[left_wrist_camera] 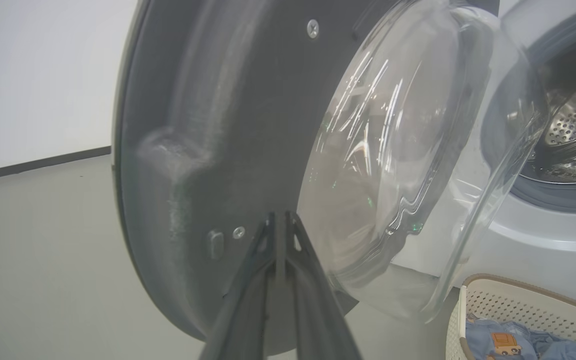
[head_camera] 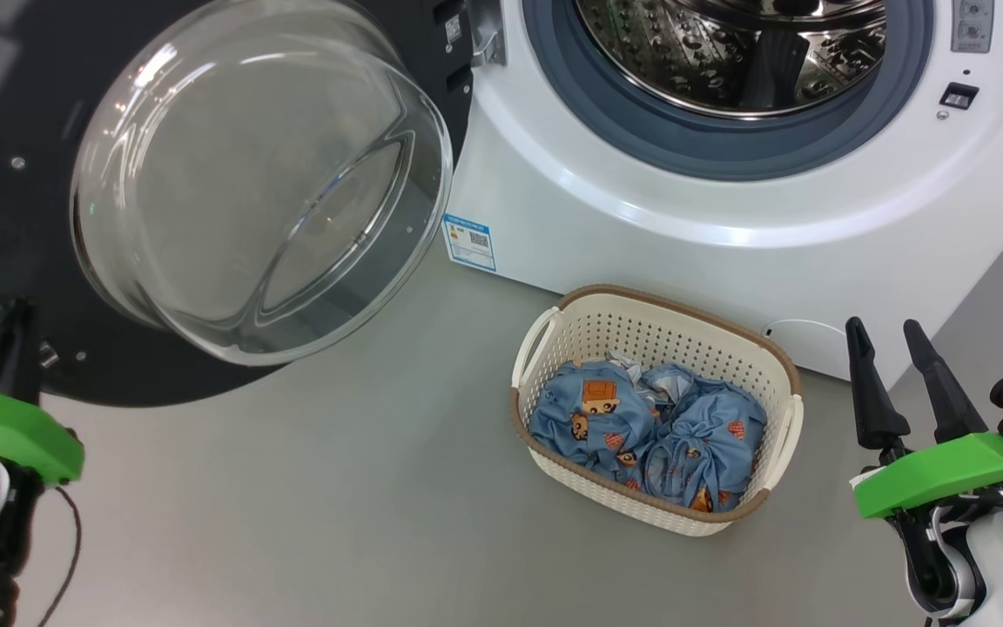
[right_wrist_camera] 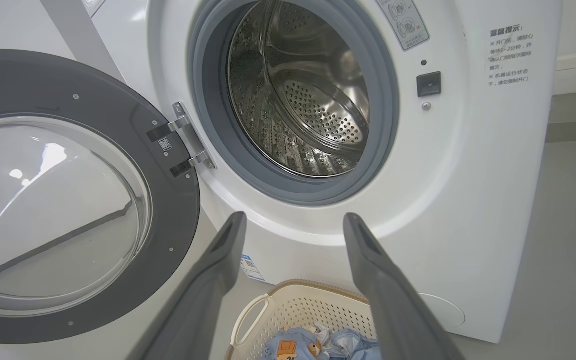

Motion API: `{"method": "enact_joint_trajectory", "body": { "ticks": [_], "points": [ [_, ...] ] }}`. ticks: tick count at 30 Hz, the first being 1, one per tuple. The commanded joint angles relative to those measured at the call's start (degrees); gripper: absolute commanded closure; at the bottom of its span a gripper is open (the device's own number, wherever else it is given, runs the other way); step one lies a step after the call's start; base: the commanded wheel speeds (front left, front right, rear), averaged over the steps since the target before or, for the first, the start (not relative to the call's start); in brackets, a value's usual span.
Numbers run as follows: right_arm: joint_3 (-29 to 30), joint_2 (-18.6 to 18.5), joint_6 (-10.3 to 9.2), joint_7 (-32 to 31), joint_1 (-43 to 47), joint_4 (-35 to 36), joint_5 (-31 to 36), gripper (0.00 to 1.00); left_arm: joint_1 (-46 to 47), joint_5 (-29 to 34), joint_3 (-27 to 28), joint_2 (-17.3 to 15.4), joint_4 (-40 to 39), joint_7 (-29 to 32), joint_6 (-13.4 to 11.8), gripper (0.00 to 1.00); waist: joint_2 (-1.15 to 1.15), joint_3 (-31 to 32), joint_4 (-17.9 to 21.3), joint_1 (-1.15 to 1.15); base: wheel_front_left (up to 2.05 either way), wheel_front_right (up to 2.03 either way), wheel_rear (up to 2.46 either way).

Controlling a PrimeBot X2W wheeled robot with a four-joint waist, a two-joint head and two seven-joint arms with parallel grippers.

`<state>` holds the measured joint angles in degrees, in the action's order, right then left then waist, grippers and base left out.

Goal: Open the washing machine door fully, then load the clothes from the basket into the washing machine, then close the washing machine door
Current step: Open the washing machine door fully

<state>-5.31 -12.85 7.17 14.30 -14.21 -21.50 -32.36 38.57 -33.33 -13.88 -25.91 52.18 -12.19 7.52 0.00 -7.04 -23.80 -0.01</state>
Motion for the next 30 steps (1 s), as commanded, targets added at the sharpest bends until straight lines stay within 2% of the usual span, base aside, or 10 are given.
{"method": "enact_joint_trajectory", "body": {
  "ticks": [1, 12, 22, 30],
  "points": [
    [-0.92, -0.36, 0.32, 0.7, 0.29, 1.47, -0.28, 0.0, 0.04, -0.24, 1.48, -2.76, -2.18, -0.76, -0.05, 0.0, 0.0, 0.41, 0.05, 0.01, 0.0, 0.0, 0.0],
    [-1.8, -0.3, 0.32, 0.7, 1.46, 1.82, -0.58, 0.0, -9.9, -1.69, 1.5, -0.52, -17.94, -1.24, -3.07, 0.0, 0.0, 2.69, 3.5, 0.01, 0.0, 0.0, 0.0],
    [-2.79, -0.75, 0.32, 0.7, 2.3, 2.28, -0.85, 0.0, -18.99, -2.71, 2.06, 0.75, -31.59, -0.37, -8.32, 0.0, 0.0, 4.48, 9.49, 0.01, 0.0, 0.0, 0.0],
    [-3.99, -1.47, 0.32, 0.7, 2.1, 2.84, -0.69, 0.0, -23.67, -3.51, 2.26, 1.97, -38.2, -0.05, -11.04, 0.0, 0.0, 5.13, 14.16, 0.01, 0.0, 0.0, 0.0]
  ]
}}
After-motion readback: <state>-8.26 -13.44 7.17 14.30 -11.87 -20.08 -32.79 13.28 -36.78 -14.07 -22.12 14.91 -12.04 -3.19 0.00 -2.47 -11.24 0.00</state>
